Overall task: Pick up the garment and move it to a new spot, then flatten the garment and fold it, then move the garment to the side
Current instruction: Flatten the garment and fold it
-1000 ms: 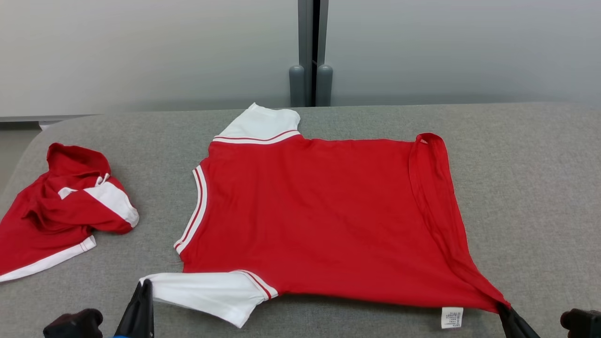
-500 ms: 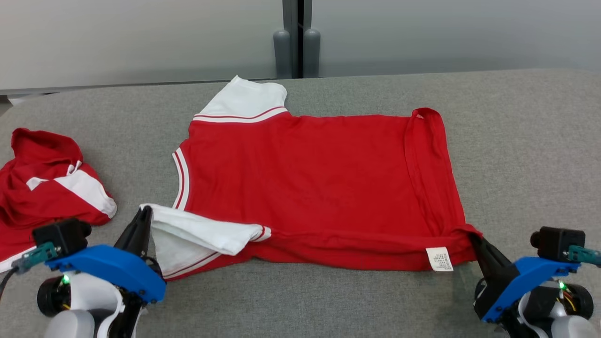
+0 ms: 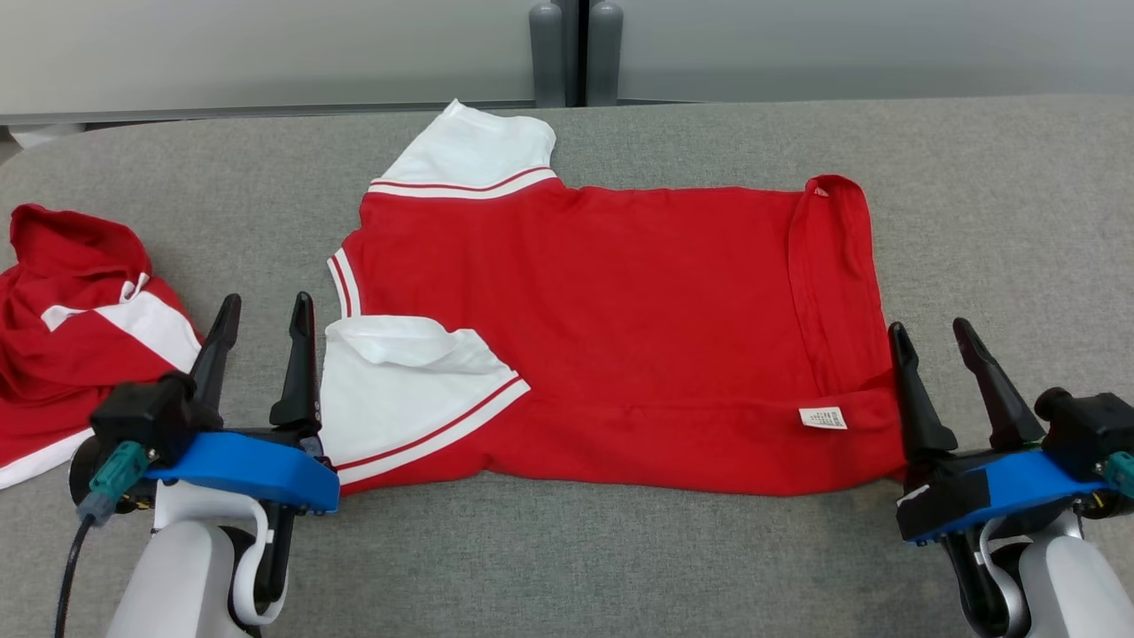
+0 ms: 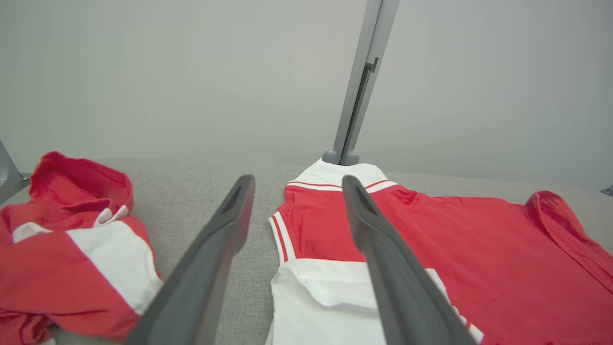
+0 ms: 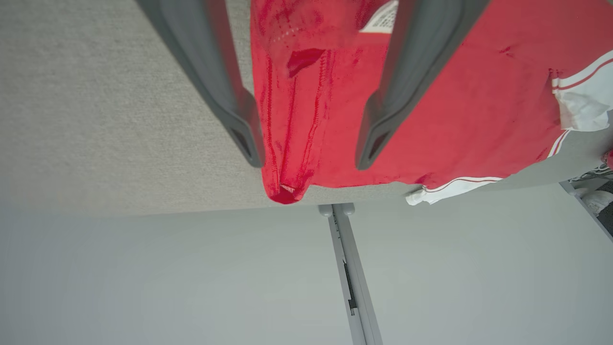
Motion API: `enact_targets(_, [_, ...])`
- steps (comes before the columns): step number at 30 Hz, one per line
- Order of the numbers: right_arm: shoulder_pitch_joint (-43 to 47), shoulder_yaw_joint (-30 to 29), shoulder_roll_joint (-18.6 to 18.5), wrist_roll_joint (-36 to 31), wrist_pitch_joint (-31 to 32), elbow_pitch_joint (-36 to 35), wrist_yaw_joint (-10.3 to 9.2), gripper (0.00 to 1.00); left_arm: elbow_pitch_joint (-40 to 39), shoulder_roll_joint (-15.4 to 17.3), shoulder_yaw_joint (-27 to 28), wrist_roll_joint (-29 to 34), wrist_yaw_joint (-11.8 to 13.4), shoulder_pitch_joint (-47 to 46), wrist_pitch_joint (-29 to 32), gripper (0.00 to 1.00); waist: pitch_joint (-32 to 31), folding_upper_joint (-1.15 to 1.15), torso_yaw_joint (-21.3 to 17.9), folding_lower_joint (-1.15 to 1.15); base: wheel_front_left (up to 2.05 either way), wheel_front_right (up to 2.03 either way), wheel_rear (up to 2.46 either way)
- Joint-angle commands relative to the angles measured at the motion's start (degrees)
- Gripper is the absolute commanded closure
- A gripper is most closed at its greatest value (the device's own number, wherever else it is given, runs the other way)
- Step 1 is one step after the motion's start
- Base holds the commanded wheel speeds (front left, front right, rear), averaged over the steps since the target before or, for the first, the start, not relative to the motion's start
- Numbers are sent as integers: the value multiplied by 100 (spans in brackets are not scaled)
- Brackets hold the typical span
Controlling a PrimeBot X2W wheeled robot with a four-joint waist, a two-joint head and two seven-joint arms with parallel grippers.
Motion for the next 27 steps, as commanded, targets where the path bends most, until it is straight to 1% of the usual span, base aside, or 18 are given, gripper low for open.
enact_targets(1, [7, 9, -30, -76, -185, -57, 0, 0, 29, 40, -26, 157, 66, -69, -234, 0, -18, -1, 9, -1, 0, 0, 0])
enact_targets(2, [57, 29, -27, -142, -319, -99, 0, 0, 35, 58, -43, 272, 108, -43, -439, 0, -34, -1, 14, -1, 0, 0, 0])
enact_targets(3, [169, 10, -50, -296, -472, -239, 0, 0, 14, 96, -76, 491, 212, 37, -695, 0, -76, -1, 17, -1, 0, 0, 0])
enact_targets(4, [169, 10, -50, -296, -472, -239, 0, 0, 14, 96, -76, 491, 212, 37, -695, 0, -76, -1, 17, -1, 0, 0, 0])
enact_targets(5, [282, 7, -49, -425, -529, -414, 0, 0, -92, 95, -97, 642, 307, 172, -819, 0, -137, -1, 6, -1, 0, 0, 0])
enact_targets(6, [282, 7, -49, -425, -529, -414, 0, 0, -92, 95, -97, 642, 307, 172, -819, 0, -137, -1, 6, -1, 0, 0, 0])
enact_targets(9, [530, -15, -28, -577, -492, -722, 0, 0, -280, 124, -110, 808, 434, 409, -885, 0, -226, -1, -9, -1, 0, 0, 0])
enact_targets(17, [1286, -107, 180, -734, -240, -1350, 0, 0, -750, 180, -163, 930, 658, 1091, -832, 0, -357, -1, -36, -1, 0, 0, 0])
enact_targets(23, [1462, -139, 317, -712, -153, -1500, 0, 0, -926, 202, -179, 863, 701, 1255, -689, 0, -340, -1, -51, -1, 0, 0, 0])
enact_targets(27, [1433, -172, 336, -727, -80, -1418, 0, 0, -818, 201, -266, 788, 593, 1180, -524, 0, -299, -1, -66, -1, 0, 0, 0])
